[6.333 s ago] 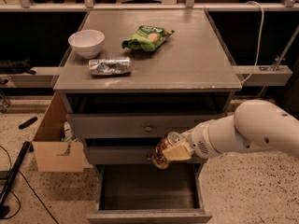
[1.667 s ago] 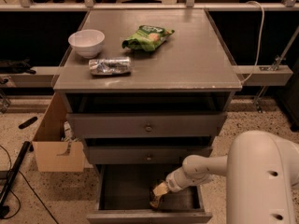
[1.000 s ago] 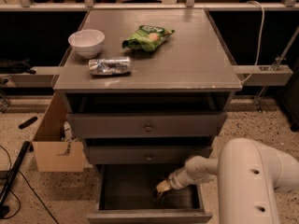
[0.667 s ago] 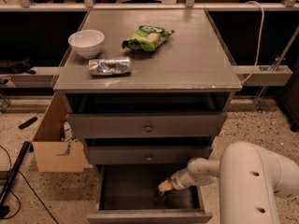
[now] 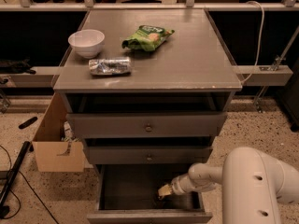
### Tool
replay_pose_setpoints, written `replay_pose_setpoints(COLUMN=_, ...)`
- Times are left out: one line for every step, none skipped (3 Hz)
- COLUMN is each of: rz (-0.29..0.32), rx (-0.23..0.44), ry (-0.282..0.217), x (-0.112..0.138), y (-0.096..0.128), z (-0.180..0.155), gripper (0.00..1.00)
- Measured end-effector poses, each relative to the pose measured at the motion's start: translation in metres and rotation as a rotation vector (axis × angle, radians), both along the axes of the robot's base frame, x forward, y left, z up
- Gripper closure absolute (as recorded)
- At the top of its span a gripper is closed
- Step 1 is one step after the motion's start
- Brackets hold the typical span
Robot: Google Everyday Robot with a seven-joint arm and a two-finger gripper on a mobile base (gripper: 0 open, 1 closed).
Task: Place orange can into bottom drawer
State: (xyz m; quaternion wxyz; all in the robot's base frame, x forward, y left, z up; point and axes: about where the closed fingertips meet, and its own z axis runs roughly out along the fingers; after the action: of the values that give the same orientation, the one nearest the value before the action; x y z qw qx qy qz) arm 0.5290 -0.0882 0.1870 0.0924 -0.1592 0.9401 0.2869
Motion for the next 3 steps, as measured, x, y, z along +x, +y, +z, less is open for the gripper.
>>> replay_pose_setpoints(rz=0.000, rx=0.000, ry=0.000, x=0.0000, y=0.0000, z=0.0000, gripper=0.82)
replay_pose_setpoints(rz=0.000, rx=0.000, ry=0.000, x=0.0000, y=0.0000, z=0.0000, gripper=0.58)
replay_pose_setpoints(rz=0.000, rx=0.000, ry=0.000, x=0.0000, y=0.0000, z=0.0000, gripper=0.35)
